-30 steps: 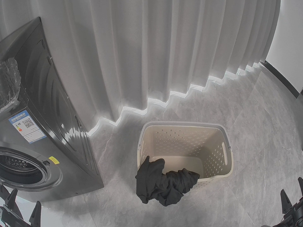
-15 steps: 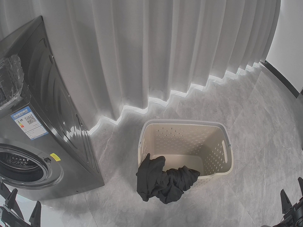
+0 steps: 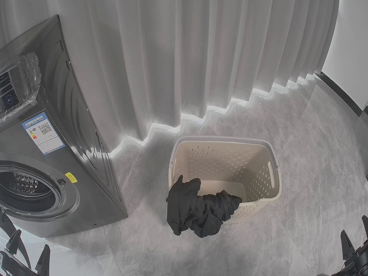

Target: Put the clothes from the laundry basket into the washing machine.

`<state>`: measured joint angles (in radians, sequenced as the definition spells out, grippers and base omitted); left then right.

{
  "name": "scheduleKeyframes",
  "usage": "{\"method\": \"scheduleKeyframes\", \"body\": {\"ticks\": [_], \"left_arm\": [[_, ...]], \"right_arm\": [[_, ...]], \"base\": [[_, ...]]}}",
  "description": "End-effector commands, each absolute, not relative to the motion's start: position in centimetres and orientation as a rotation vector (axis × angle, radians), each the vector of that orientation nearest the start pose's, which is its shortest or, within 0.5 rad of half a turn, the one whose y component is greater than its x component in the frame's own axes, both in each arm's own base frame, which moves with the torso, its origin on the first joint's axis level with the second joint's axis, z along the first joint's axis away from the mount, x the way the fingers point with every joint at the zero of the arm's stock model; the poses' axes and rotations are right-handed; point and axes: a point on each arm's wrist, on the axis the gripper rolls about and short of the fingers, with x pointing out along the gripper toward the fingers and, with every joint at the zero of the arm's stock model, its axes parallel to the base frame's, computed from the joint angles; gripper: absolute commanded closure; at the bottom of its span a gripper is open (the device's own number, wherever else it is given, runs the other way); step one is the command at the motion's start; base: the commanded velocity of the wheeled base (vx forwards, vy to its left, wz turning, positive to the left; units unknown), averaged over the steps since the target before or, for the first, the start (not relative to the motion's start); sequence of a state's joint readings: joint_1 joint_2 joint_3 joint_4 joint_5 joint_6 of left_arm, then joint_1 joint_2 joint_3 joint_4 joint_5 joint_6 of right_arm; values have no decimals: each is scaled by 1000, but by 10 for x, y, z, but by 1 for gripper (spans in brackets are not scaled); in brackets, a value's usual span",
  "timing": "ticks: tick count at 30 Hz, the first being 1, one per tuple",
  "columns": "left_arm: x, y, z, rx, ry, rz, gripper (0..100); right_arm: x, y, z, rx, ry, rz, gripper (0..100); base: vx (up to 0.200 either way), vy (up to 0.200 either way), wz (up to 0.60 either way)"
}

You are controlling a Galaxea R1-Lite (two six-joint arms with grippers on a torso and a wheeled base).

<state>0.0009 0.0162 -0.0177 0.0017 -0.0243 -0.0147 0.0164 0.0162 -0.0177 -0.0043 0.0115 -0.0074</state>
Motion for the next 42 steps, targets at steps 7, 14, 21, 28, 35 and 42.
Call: {"method": "scheduleKeyframes", "body": {"ticks": [7,14,21,28,35,42], "left_arm": [[-23,-1,76,-14,2,-23,0],[-23,-1,76,-15,2,-23,0],[-23,-1,76,-15,2,-23,0],[-23,-1,76,-15,2,-23,0],[-23,-1,76,-15,2,-23,0],[-23,-1,76,-14,2,-23,0]], "right_arm": [[-23,0,76,-8,-2,29,0],[-23,0,76,-12,3,29,0],[-23,0,76,-25,-7,34,0],[-36,-1,167,-1,-238,55,0],[40,17,198,256,158,436,0],[100,52,193,292,326,514,0]], "base": [[0,0,0],[-29,0,0],[-114,0,0],[0,0,0],[0,0,0],[143,0,0]]}}
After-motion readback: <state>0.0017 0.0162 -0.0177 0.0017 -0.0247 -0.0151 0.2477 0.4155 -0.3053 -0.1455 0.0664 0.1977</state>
